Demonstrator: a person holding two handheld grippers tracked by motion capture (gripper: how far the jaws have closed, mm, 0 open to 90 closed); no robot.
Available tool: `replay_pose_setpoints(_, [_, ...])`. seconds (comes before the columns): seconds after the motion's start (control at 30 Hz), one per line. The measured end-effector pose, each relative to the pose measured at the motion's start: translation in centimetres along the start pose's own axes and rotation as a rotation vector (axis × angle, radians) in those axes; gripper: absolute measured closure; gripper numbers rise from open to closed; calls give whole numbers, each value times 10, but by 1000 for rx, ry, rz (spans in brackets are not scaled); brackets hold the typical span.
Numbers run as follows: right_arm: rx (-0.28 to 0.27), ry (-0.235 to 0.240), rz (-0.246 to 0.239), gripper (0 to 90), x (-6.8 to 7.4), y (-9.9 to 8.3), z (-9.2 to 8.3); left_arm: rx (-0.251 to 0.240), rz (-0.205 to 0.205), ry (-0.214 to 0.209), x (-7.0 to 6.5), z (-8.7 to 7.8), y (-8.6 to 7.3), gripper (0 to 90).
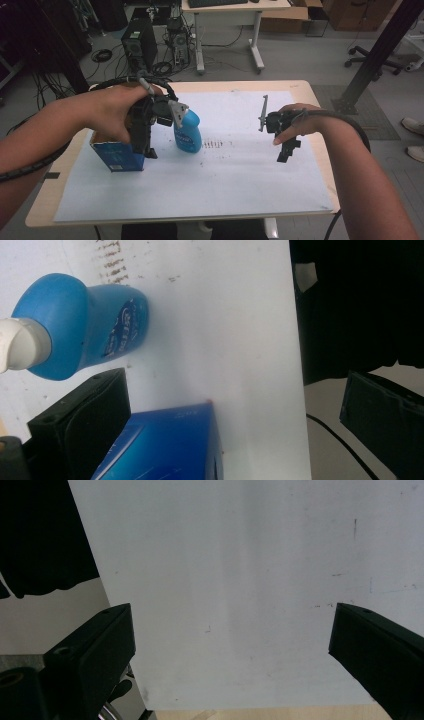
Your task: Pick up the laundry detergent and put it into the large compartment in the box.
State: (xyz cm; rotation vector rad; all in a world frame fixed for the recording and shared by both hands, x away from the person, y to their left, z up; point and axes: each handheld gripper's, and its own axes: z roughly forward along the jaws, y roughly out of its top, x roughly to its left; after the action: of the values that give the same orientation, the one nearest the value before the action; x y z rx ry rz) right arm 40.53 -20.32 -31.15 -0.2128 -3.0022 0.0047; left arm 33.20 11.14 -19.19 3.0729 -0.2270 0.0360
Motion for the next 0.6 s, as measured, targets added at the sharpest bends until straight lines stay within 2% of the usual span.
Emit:
replay_pose_setpoints(0.27, [-11,-15,-14,48,5,3,1,-4,17,-5,0,0,1,2])
replay_pose_setpoints(0.33, [-6,-23,-21,48,6,3,1,11,18,3,-1,-2,0,1])
replay_pose_setpoints(0.5, [-19,-44,-23,45,10,4,-3,3,30,20,0,-9,-2,1])
replay_pose_setpoints(0.6, [-32,-55,-29,46,11,6,-5,27,34,27,4,-11,-4,2])
